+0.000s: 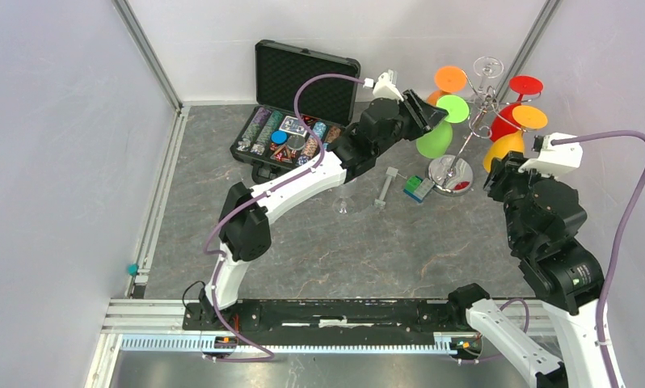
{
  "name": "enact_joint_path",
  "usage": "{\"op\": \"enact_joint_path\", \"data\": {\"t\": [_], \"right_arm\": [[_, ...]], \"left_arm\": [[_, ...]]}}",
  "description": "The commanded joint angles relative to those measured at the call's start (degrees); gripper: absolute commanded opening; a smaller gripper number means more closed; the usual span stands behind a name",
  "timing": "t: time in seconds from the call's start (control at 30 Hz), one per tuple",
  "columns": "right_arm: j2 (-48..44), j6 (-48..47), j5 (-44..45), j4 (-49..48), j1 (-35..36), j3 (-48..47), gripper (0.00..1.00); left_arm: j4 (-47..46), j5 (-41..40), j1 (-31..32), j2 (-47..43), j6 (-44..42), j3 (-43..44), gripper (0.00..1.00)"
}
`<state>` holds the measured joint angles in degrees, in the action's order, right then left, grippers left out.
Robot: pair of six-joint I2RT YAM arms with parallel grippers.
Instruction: Take the wine glass off the wine glass rack
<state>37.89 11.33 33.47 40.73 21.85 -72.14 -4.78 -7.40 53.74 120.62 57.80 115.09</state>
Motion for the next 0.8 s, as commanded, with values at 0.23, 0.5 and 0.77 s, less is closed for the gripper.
{"op": "enact_joint_path", "data": {"t": [0.23, 0.5, 0.77], "right_arm": [[-1.0, 1.1, 0.2, -2.4, -0.2, 1.7, 0.43], [-1.4, 1.0, 0.2, -2.4, -0.1, 1.7, 0.42], [-1.8, 1.0, 0.6, -2.4, -0.1, 1.6, 0.42]], "left_arm": [[-0.8, 1.0, 0.0, -3.7, -2.1, -0.1, 0.33], [-0.6, 2.0, 0.0, -0.9, -0.7, 3.6, 0.37], [0.9, 3.6, -0.1, 1.0, -0.1, 6.6, 0.34]]}}
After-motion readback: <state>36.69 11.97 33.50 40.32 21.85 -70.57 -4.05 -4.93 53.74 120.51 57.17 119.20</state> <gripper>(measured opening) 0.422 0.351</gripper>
